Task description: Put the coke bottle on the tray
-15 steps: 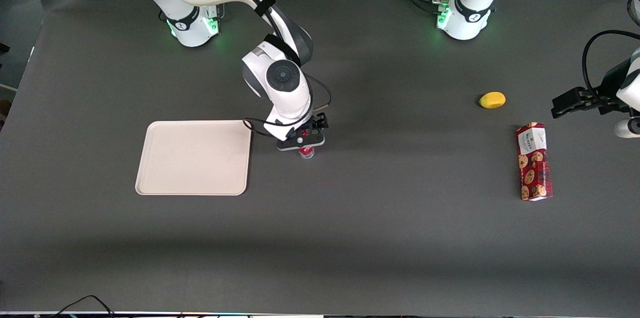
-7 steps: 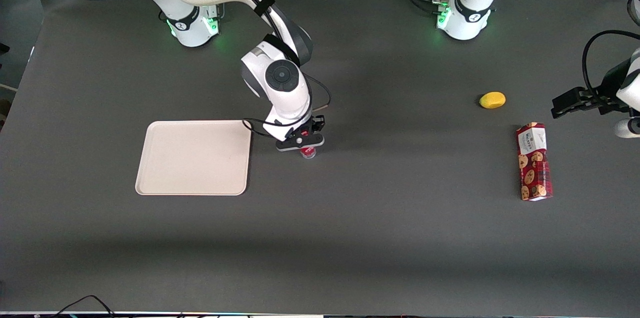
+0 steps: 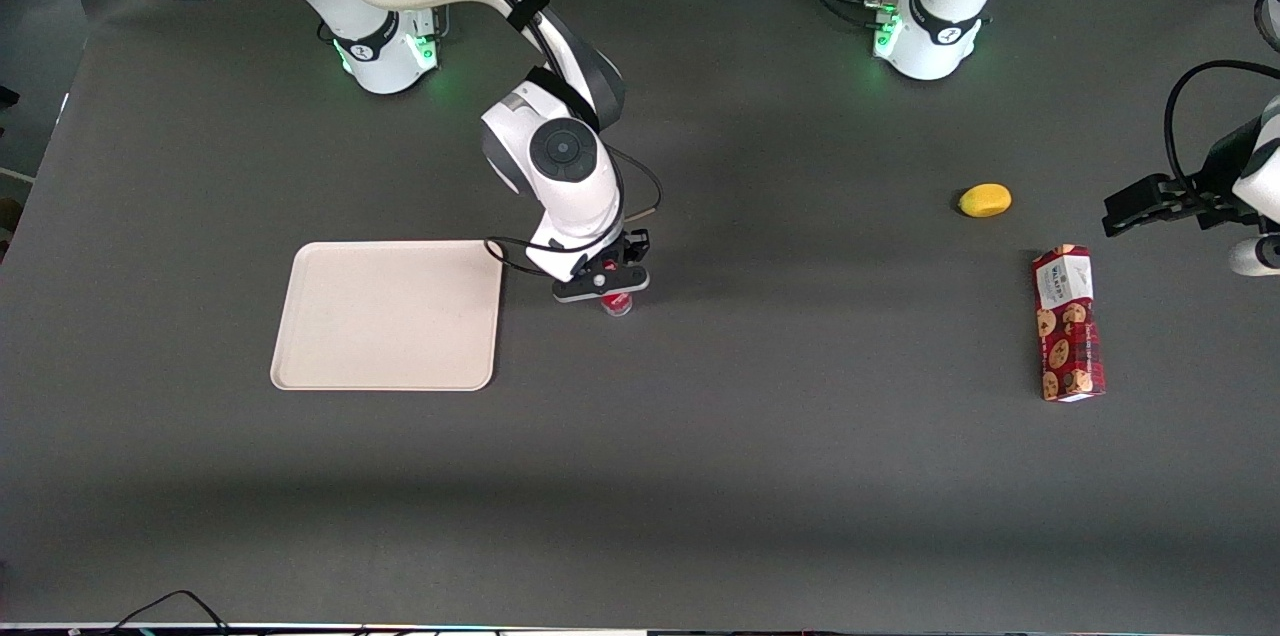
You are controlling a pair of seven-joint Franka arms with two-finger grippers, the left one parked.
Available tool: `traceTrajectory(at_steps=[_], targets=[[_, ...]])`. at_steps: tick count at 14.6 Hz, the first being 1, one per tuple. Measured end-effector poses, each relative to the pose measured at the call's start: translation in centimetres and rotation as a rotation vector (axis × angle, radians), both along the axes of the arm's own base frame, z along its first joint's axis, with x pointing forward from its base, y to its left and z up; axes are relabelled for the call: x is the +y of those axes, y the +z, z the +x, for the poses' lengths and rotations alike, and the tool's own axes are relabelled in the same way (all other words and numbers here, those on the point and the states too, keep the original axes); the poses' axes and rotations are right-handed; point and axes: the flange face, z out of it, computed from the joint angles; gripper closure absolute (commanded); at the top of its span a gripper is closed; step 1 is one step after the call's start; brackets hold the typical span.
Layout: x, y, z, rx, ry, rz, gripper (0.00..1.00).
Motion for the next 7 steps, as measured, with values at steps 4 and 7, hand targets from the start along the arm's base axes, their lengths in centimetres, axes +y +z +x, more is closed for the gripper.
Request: traceTrajectory(at_steps=[4, 7], targets=[[-0.5, 3.8, 0.0, 0.004, 0.004, -0.004, 1.0], [-0.8, 5.0, 0.0, 0.001, 0.007, -0.004, 0.71]])
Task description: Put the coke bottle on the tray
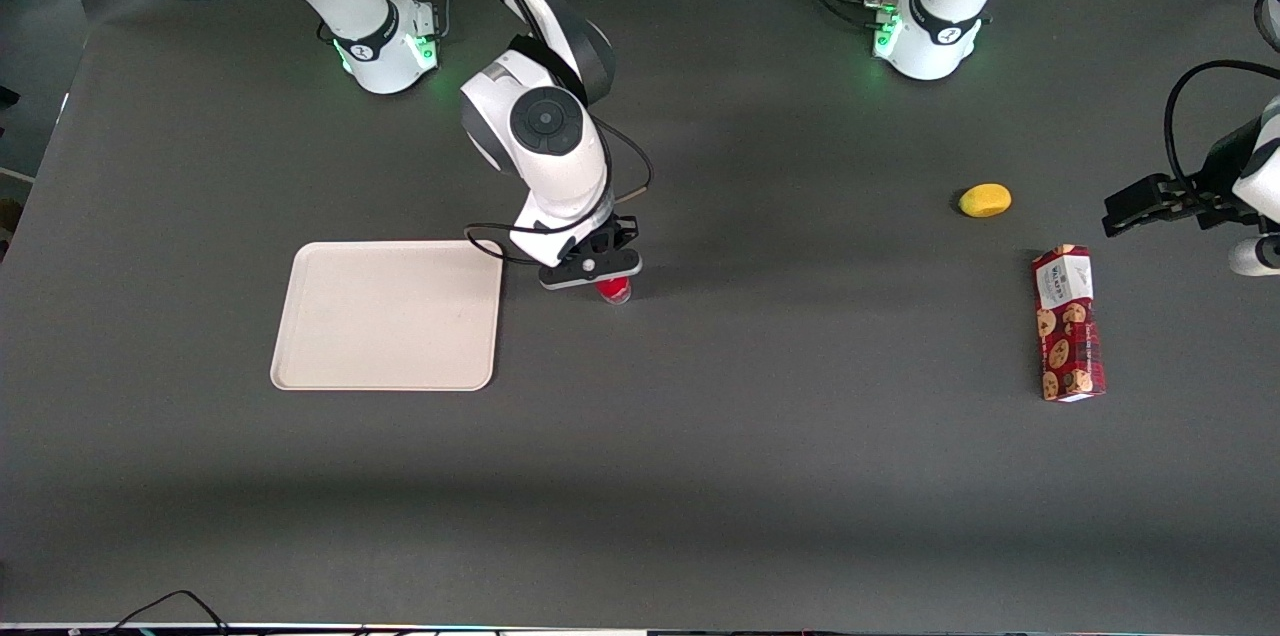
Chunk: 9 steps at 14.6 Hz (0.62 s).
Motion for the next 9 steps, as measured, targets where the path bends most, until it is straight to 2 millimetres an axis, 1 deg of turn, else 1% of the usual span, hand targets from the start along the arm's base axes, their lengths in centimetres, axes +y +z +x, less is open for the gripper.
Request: traceTrajectory(at_steps=[1, 3, 4, 5, 6, 7, 8, 9], targets=[[-0.1, -0.1, 0.0, 0.001, -0.001, -0.001, 0.01], [-0.2, 0.0, 0.2, -0.001, -0.004, -0.001, 0.0], [-0.3, 0.3, 0.3, -0.004, -0.006, 0.0, 0.0], [-0.4, 1.0, 0.3, 0.0, -0.007, -0.003, 0.0], [-0.5, 2.5, 0.3, 0.01, -0.008, -0.011, 0.0], [-0.8, 4.7, 0.2, 0.025, -0.01, -0.022, 0.0], [-1.1, 7.4, 0.2, 0.035, -0.013, -0.03, 0.0], [-1.5, 10.6, 0.1, 0.036, -0.016, -0.03, 0.0]])
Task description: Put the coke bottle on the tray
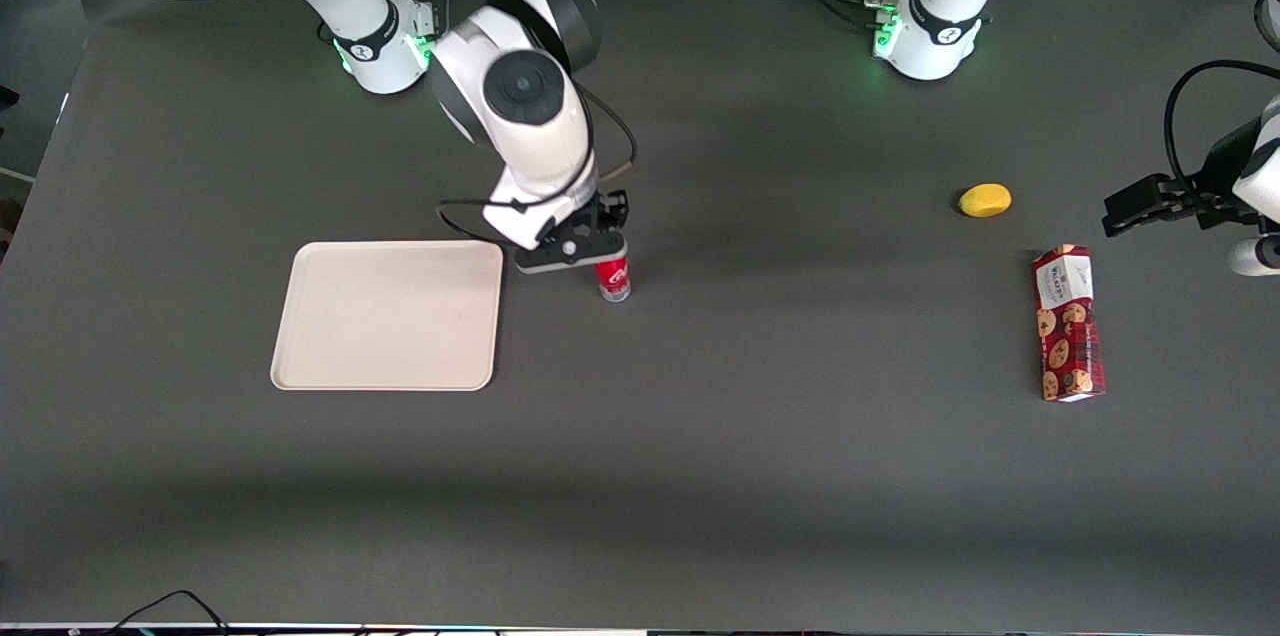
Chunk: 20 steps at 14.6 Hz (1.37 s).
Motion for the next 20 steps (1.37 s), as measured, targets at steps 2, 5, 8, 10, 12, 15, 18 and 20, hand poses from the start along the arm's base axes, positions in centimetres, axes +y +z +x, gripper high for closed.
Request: traceTrajectory(at_steps=[2, 5, 8, 10, 12, 15, 18, 20], targets=[[-0.9, 6.7, -0.7, -0.019, -0.002, 0.019, 0.0], [-2.2, 15.1, -2.6, -0.014, -0.003, 0.064, 0.0], [-3.8, 20.9, -4.1, -0.003, -0.003, 0.077, 0.0], [-4.1, 21.9, -4.2, -0.003, -0.004, 0.08, 0.0], [-3.9, 21.0, -4.0, 0.012, -0.001, 0.07, 0.0], [-2.1, 15.9, -2.4, 0.009, -0.004, 0.076, 0.0], [-0.1, 6.7, -0.5, -0.032, -0.017, 0.109, 0.0], [0.6, 0.0, -0.5, -0.042, -0.018, 0.116, 0.0]])
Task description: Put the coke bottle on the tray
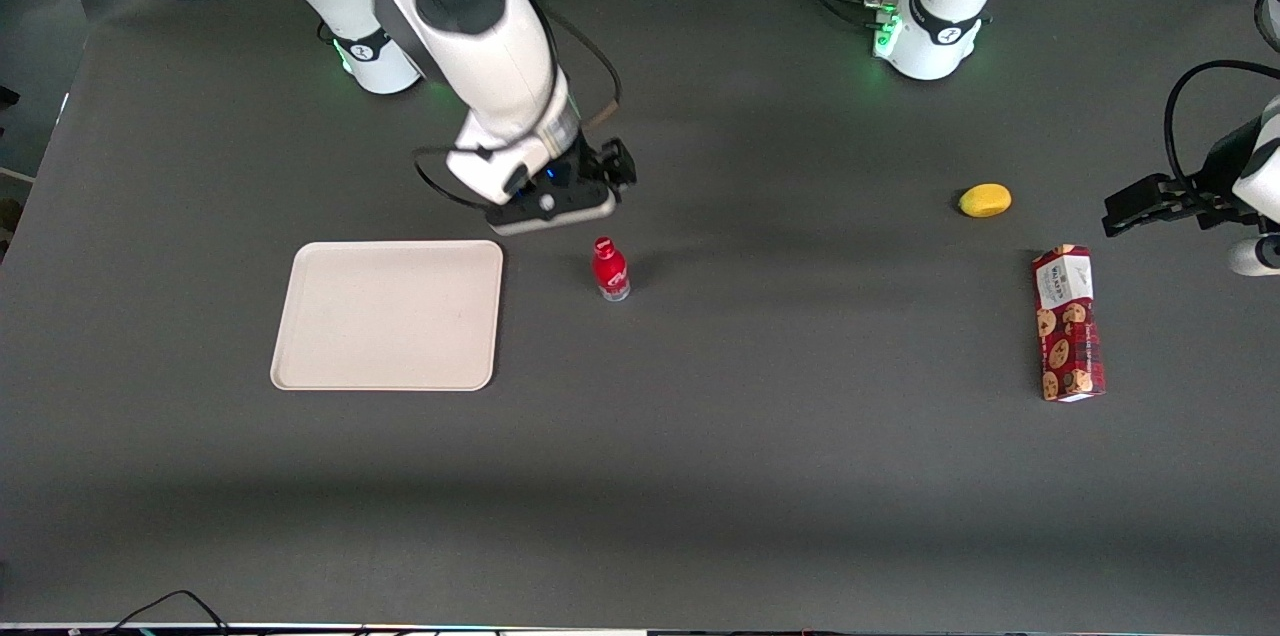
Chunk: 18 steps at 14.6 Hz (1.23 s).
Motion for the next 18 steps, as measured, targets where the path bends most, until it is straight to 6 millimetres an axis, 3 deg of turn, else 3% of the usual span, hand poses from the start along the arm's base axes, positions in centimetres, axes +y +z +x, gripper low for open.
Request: traceTrajectory(at_steps=[2, 5, 13, 18], targets=[[0.1, -5.5, -0.4, 0.026, -0.001, -0.025, 0.0], [0.4, -9.5, 0.0, 0.033, -0.004, -0.034, 0.0], [1.1, -13.7, -0.1, 0.046, 0.002, -0.048, 0.0], [1.1, -14.4, -0.5, 0.056, 0.006, -0.056, 0.0]])
